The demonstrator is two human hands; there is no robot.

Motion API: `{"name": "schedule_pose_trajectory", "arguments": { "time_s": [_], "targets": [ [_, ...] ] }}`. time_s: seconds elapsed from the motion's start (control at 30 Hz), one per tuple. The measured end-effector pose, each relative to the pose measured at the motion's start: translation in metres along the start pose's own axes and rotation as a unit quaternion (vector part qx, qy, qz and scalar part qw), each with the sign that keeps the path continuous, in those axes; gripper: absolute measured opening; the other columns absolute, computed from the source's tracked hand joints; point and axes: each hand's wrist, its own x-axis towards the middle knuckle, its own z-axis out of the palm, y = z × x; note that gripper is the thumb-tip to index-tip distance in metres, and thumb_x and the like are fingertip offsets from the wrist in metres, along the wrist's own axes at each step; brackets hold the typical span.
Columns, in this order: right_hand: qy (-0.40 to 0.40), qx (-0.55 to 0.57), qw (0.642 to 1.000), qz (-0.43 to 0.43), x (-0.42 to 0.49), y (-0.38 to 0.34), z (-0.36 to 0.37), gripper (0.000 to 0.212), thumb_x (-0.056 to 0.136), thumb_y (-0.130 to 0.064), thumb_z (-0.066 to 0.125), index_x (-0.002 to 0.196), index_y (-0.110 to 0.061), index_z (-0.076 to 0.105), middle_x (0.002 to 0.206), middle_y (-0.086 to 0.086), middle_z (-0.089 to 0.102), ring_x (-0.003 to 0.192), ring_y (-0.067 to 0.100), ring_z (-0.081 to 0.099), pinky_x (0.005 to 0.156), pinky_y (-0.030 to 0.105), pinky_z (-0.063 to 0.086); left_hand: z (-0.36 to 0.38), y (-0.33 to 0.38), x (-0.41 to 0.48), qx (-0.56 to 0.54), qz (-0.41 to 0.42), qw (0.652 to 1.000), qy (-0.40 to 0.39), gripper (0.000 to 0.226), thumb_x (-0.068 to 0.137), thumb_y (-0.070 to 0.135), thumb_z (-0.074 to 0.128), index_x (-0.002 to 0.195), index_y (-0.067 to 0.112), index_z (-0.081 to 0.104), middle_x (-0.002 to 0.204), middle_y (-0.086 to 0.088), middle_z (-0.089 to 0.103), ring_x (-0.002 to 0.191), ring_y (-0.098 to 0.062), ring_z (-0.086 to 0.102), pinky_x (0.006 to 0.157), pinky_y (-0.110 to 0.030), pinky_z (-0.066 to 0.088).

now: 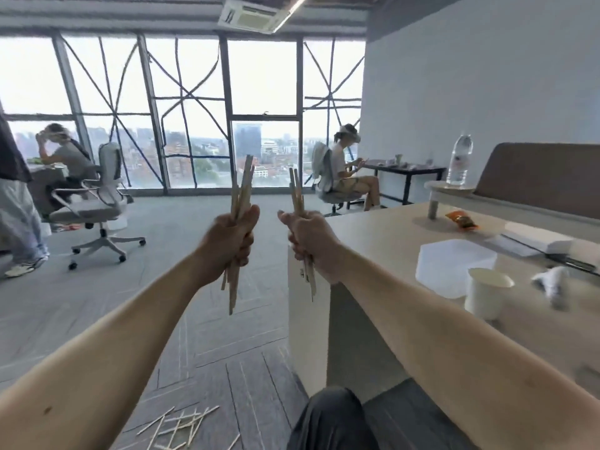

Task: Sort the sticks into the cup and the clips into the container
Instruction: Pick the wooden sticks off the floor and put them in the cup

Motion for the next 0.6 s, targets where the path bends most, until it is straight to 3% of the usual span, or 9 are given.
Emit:
{"name": "schedule_pose_trajectory", "arguments": {
  "time_s": [0.27,0.47,0.6],
  "targets": [
    [0.106,0.021,0.993,-0.041,-0.028,-0.037,-0.111,0.025,0.1,-0.026,0.055,0.077,-0.016,0.05,0.045,-0.005,0.035,0.037,0.01,0.03,0.04,0.022,0.027,0.12,0.022,0.032,-0.055,0.019,0.997,-0.058,0.042,0.098,0.04,0.053,0.066,0.019,0.037,0.054,-0.004,0.031,0.043,-0.015,0.029,0.044,-0.023,0.03],
    [0.203,0.047,0.974,-0.084,-0.042,-0.049,-0.203,0.043,0.101,-0.024,0.053,0.059,-0.022,0.043,0.041,-0.008,0.033,0.034,0.01,0.027,0.041,0.022,0.026,0.209,0.023,0.054,-0.147,0.043,0.984,-0.09,0.043,0.101,0.035,0.049,0.063,0.018,0.038,0.047,0.002,0.033,0.039,-0.012,0.03,0.041,-0.023,0.032],
    [0.291,0.082,0.946,-0.114,-0.053,-0.043,-0.26,0.05,0.1,-0.023,0.053,0.053,-0.022,0.037,0.043,-0.004,0.03,0.037,0.013,0.023,0.04,0.022,0.024,0.266,0.022,0.06,-0.213,0.053,0.972,-0.084,0.045,0.101,0.039,0.048,0.062,0.019,0.037,0.045,0.005,0.032,0.038,-0.011,0.026,0.041,-0.023,0.024]
  ]
}}
